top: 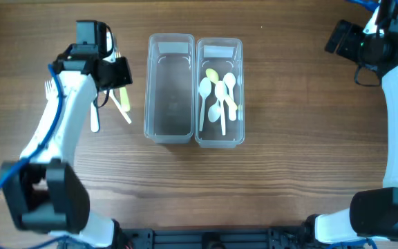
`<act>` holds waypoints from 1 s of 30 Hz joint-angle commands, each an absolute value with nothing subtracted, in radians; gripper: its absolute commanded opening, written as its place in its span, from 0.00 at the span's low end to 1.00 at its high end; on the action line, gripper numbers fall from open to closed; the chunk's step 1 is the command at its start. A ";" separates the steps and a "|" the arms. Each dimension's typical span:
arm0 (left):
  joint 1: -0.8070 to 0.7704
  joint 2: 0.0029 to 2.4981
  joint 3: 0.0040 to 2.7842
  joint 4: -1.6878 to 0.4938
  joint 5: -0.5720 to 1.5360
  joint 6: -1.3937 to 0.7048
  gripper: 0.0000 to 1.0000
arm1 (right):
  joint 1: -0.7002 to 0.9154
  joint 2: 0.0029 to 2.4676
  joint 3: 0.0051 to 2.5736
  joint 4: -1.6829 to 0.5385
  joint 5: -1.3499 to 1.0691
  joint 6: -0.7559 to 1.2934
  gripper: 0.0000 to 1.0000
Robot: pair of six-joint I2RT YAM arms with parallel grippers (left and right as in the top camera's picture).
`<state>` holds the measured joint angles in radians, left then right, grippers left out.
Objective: Pack container
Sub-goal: 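Carry the yellow fork right and drop it into the left container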
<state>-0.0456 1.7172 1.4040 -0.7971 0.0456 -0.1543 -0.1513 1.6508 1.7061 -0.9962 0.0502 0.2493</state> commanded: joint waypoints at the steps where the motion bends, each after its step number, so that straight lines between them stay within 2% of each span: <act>1: -0.150 1.641 1.417 -0.802 0.056 -0.218 0.04 | -0.150 1.655 1.713 -0.996 0.064 0.262 1.00; 8: -0.319 1.686 1.415 -0.796 -0.010 -0.219 0.06 | -0.150 1.655 1.713 -0.996 0.064 0.262 1.00; 17: -0.331 1.874 1.412 -0.762 -0.012 -0.221 0.07 | -0.150 1.655 1.713 -0.996 0.064 0.262 1.00; 18: -0.332 1.878 1.412 -0.759 -0.012 -0.221 0.11 | -0.150 1.655 1.713 -0.996 0.064 0.262 1.00; 20: -0.333 1.876 1.413 -0.756 -0.013 -0.221 0.29 | -0.150 1.655 1.713 -0.996 0.064 0.262 1.00; 22: -0.332 1.858 1.414 -0.757 -0.013 -0.221 0.39 | -0.150 1.655 1.713 -0.996 0.064 0.262 1.00; 30: -0.318 1.671 1.414 -0.780 -0.085 -0.223 0.43 | -0.150 1.655 1.713 -0.996 0.064 0.262 1.00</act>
<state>-0.3290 1.7855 1.4055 -0.7685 -0.0219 -0.2195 -0.1513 1.6508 1.7061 -0.9958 0.0502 0.2493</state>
